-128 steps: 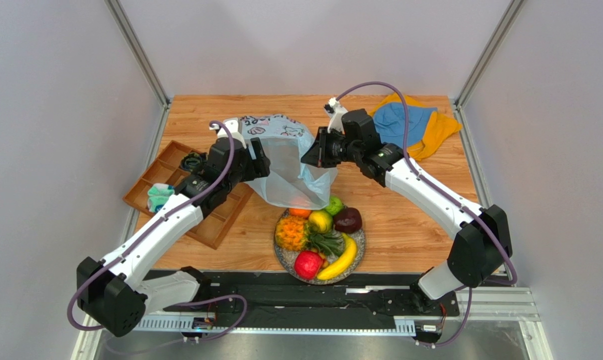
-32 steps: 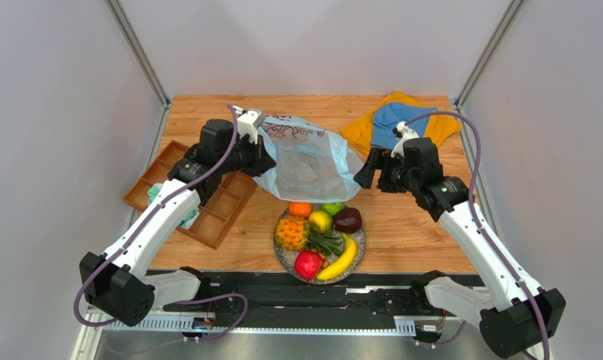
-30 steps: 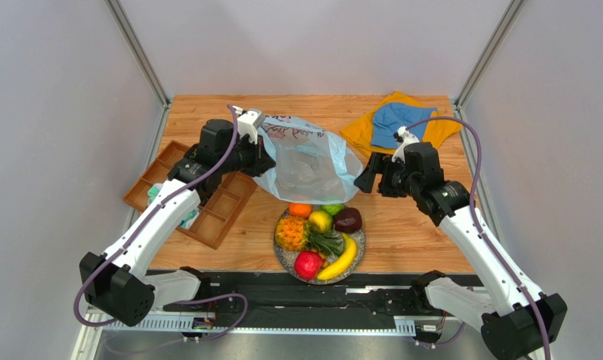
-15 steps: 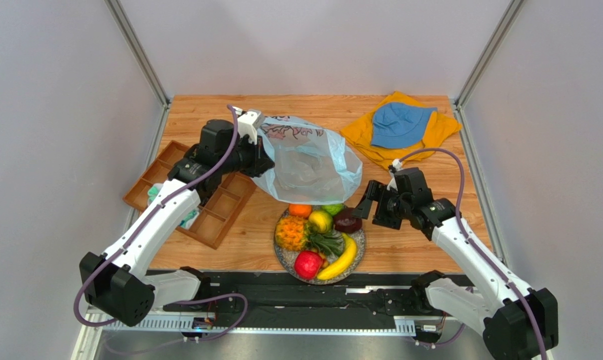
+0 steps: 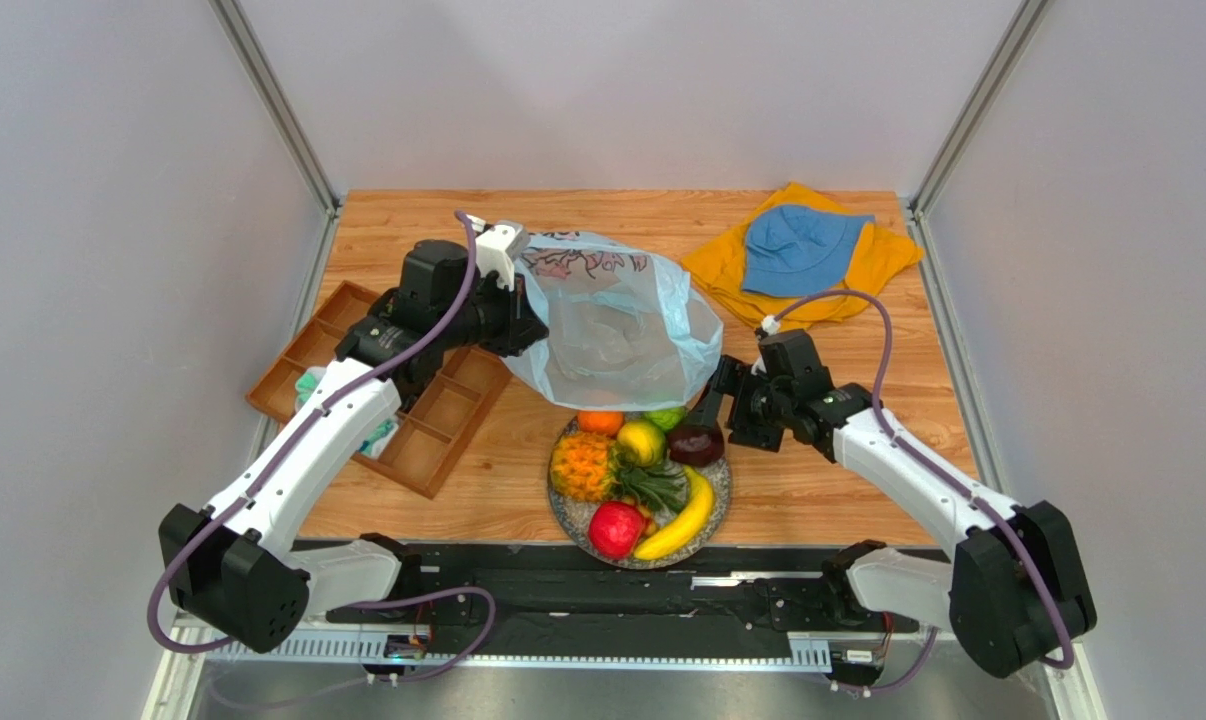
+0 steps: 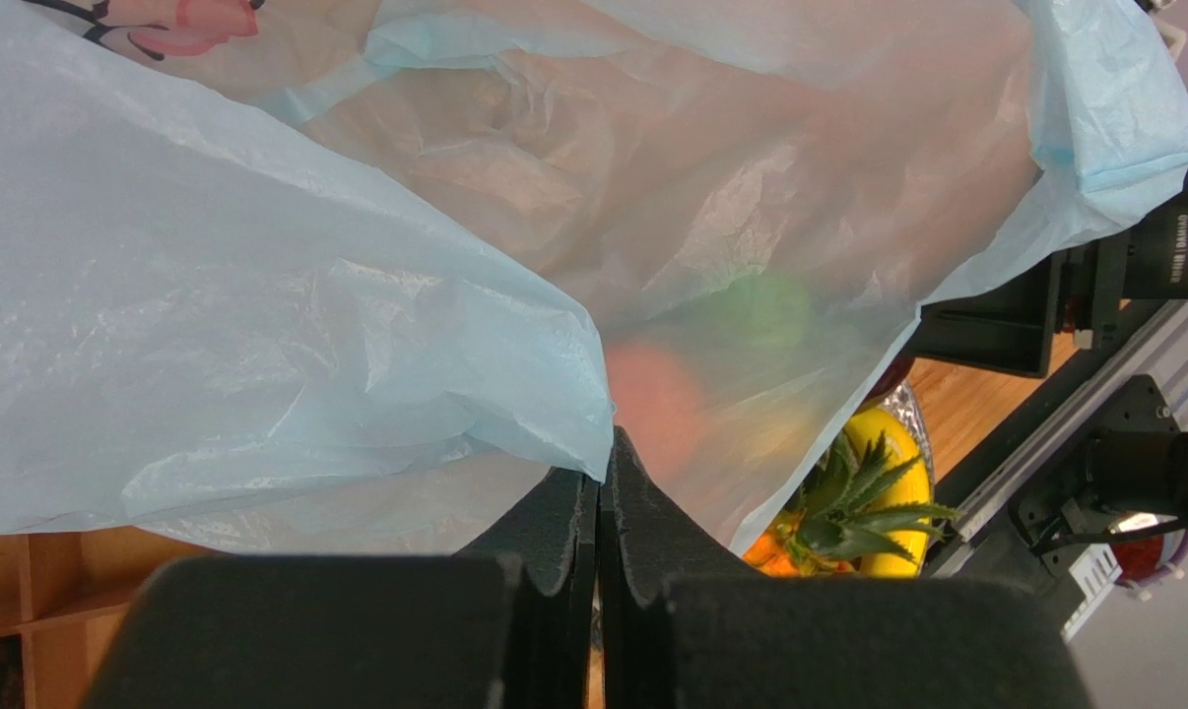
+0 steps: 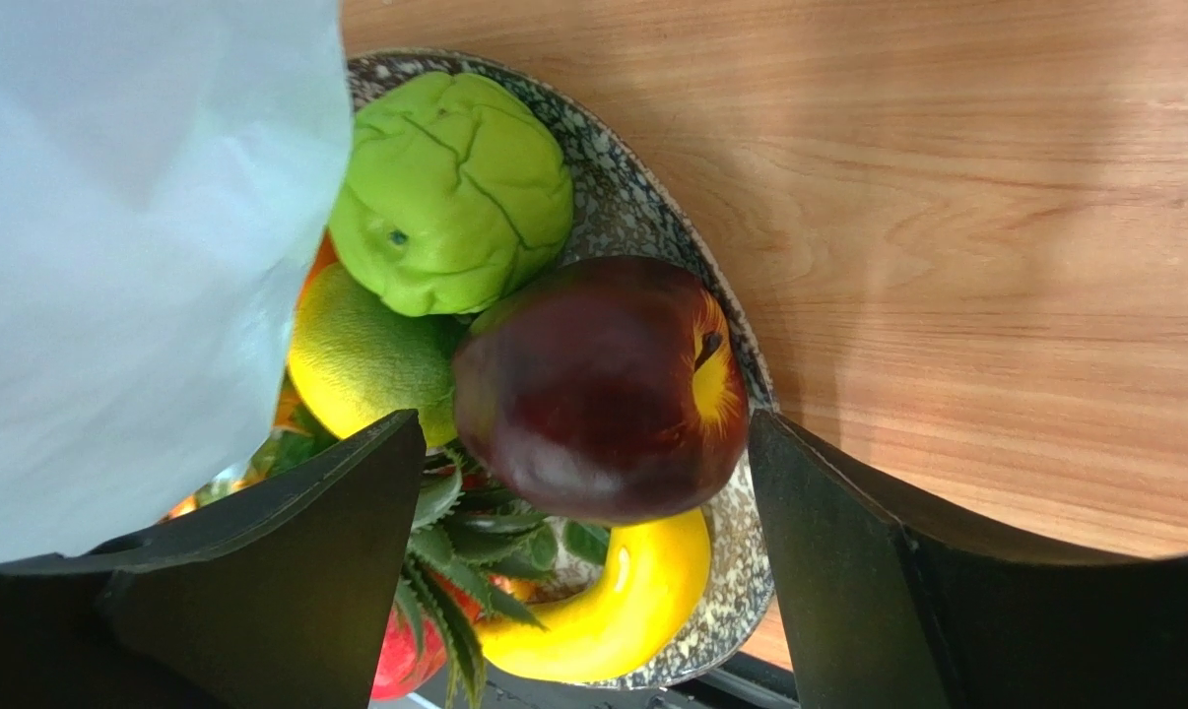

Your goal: Place the fruits into the plastic bag

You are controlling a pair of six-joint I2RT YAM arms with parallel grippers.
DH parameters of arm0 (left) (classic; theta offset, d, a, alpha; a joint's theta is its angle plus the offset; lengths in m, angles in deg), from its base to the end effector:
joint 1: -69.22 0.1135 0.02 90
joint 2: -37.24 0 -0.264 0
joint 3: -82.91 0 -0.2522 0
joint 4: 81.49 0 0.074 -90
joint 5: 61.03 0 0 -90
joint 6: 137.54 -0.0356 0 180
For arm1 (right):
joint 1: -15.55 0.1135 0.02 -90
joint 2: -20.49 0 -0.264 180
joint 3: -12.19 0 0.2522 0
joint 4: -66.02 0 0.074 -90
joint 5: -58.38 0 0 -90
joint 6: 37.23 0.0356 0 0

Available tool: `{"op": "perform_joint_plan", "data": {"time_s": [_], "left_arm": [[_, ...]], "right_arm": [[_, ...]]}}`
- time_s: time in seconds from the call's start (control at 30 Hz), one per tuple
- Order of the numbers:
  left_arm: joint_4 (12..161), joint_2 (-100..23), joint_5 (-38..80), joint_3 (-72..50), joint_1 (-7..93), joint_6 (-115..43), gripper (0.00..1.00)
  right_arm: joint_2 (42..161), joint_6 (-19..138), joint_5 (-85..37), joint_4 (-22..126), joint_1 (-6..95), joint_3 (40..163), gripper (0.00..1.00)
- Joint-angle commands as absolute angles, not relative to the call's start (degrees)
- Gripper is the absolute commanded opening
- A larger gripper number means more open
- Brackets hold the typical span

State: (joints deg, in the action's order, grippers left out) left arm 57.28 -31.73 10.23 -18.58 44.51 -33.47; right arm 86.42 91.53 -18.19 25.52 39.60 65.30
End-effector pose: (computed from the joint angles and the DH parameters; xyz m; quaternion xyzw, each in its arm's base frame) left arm 0.2365 -0.1214 0.3451 0.1589 0.8506 -0.2937 0.4062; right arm 0.2004 0.0985 0.2115 0.0842 0.9396 0.2576 0.2089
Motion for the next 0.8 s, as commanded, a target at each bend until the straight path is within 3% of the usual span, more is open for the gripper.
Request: {"op": "perform_joint_plan", "data": {"time_s": [0.0, 0.77], "left_arm": [[57.7, -31.8, 10.3, -17.9, 44.8, -33.7, 0.00], [57.5, -35.2, 7.7, -17.1, 44.9, -33.0, 0.00]], "right_arm": [[89.0, 91.2, -21.6, 28.9, 41.4, 66.8, 0.85], [94.9, 91.0, -19.5, 32.1, 42.8, 65.3, 0.78]]}}
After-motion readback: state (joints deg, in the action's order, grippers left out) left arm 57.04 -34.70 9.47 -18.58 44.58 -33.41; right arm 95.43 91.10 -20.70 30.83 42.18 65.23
